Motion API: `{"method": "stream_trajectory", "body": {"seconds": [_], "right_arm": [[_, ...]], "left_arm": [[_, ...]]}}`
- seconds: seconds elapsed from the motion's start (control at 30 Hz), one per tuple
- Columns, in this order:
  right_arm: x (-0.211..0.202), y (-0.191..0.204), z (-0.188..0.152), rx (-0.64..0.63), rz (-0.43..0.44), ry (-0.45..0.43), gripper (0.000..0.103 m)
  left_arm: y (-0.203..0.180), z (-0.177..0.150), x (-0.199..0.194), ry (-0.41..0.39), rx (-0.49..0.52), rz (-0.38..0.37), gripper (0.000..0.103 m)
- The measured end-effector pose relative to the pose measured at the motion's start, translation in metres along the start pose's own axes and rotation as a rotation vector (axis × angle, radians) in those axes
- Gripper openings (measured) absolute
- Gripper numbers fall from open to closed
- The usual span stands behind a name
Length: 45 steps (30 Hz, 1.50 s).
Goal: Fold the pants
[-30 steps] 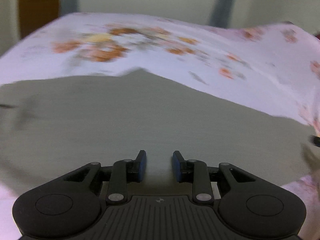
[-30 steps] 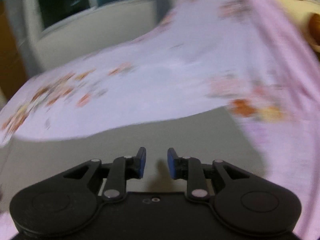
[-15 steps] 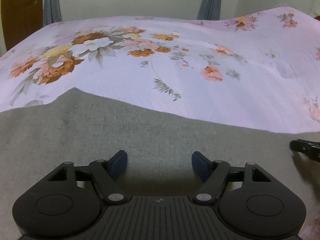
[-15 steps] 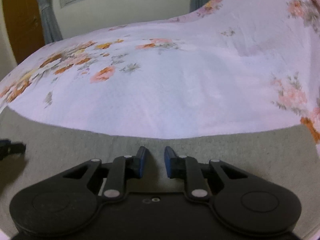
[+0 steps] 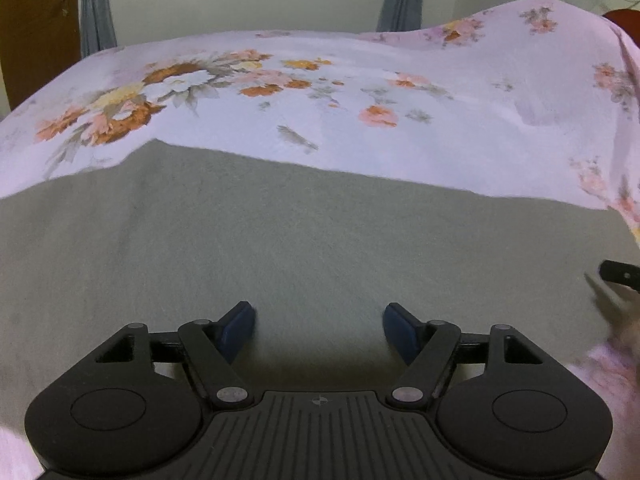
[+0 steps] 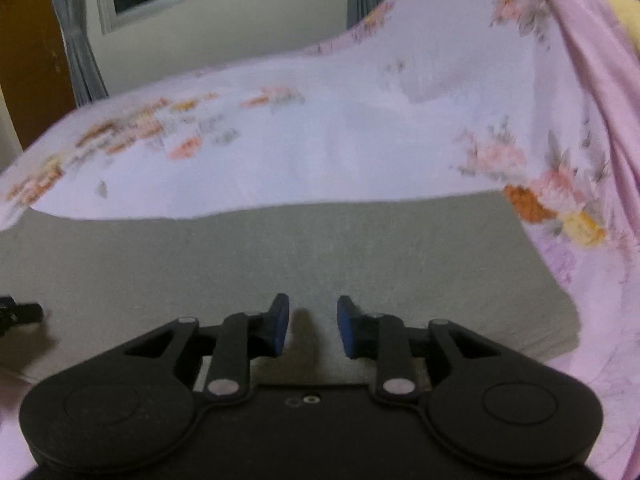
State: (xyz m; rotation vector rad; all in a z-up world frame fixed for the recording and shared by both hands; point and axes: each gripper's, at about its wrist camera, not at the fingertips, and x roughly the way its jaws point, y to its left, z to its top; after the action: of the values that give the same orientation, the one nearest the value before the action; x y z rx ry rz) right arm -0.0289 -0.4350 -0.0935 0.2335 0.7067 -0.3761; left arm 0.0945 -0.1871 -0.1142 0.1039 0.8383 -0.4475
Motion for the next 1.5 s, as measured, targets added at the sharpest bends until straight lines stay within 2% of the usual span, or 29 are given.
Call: {"method": "stream_trajectory", "body": {"seconds": [0.07,0.13,0.23,0.37,0.53,0.73,0.97,1.07,1.17,1.27,1.33,1.43,1.5], "right_arm": [[0.010,-0.003,-0.015,-0.008,-0.015,0.072,0.026],[0.006,-0.004,-0.022,-0.034,-0.027,0.055,0.025],[-0.014,-0.012,-0.015,0.044,-0.008,0.039,0.026],[-0.030,-0.024,-0.016,0.059,-0.033,0.031,0.027],[-0.039,-0.062,-0.031,0.249,-0.039,0.067,0.029],[-0.037,-0.080,-0.039,0.327,-0.032,0.081,0.029],[-0.024,-0.097,-0.032,0.471,0.008,0.062,0.034],[-0.014,-0.114,-0.030,0.595,0.022,0.050,0.034],[-0.007,-0.126,-0.024,0.687,0.009,0.008,0.029],[0.001,-0.123,-0.015,0.630,-0.011,0.020,0.006],[-0.004,-0.118,-0.005,0.557,0.001,0.010,0.005],[-0.047,-0.109,0.017,0.412,0.050,-0.140,0.005],[-0.065,-0.106,0.022,0.328,0.041,-0.191,0.005]], "left_arm": [[-0.010,-0.013,0.001,0.004,0.047,0.028,0.072],[-0.016,-0.018,-0.003,0.001,0.067,0.050,0.072],[-0.018,-0.013,-0.015,0.005,0.044,0.018,0.072],[-0.030,-0.013,-0.025,-0.007,0.051,-0.005,0.072],[-0.042,-0.019,-0.018,0.021,0.058,-0.022,0.072],[-0.041,-0.020,-0.012,0.032,0.035,-0.027,0.075],[-0.043,-0.017,-0.010,0.036,0.043,-0.022,0.076],[-0.043,-0.018,-0.008,0.032,0.053,-0.018,0.076],[-0.045,-0.018,-0.007,0.028,0.067,-0.013,0.078],[-0.045,-0.017,-0.006,0.030,0.065,-0.011,0.079],[-0.046,-0.015,-0.005,0.029,0.064,-0.010,0.079],[-0.046,-0.011,-0.007,0.023,0.050,-0.014,0.079],[-0.050,-0.005,-0.008,0.008,0.038,-0.024,0.079]]}}
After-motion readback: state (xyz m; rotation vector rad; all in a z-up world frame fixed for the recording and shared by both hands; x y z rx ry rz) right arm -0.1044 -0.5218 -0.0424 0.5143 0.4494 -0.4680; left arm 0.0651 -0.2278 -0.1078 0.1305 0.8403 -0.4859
